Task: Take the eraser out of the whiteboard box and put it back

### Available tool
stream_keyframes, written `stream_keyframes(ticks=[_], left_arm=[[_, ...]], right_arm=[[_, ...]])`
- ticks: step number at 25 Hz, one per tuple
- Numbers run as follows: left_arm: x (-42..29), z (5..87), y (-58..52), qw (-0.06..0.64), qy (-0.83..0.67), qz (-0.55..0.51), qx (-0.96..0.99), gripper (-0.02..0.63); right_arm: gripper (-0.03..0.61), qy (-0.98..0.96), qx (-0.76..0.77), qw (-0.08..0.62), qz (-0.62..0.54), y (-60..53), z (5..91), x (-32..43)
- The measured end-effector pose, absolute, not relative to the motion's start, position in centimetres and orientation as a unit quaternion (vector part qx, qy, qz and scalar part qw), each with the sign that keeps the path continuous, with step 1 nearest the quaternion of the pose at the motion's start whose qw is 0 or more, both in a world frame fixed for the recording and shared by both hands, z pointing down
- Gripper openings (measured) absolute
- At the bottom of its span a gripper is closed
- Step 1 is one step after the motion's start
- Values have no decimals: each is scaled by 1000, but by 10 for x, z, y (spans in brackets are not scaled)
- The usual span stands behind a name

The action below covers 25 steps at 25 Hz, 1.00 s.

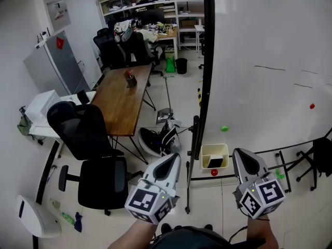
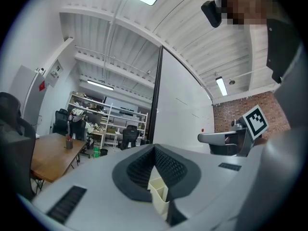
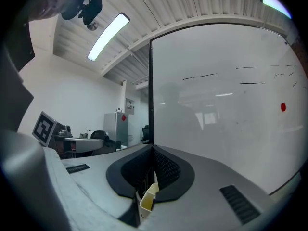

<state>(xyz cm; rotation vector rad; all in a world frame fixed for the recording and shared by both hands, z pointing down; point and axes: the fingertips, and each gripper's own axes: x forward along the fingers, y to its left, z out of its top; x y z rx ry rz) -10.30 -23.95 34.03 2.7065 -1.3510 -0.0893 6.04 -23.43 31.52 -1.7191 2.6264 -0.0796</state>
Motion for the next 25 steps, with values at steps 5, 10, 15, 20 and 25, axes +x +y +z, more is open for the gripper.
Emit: stream_keyframes(ticks=[5,10,15,20,25], left_arm=[[-92,341,-236,61,-444,-28,894,28],[-73,336,-231,54,-445,-26,894,28],[-58,335,-220,54,-450,-20,891,28],[-41,335,-204,49,-462,-8,885,28],[-13,345,-182,62,-482,-1,874,28]], right_arm=[[14,837,-546,6,-24,-231,311,69],[12,840,-542,9,-27,-226,313,84],[12,843,-536,16,-28,-218,310,98],[12,849,-527,22,-27,-203,307,119],[12,865,-500,23,-35,-191,318,142]])
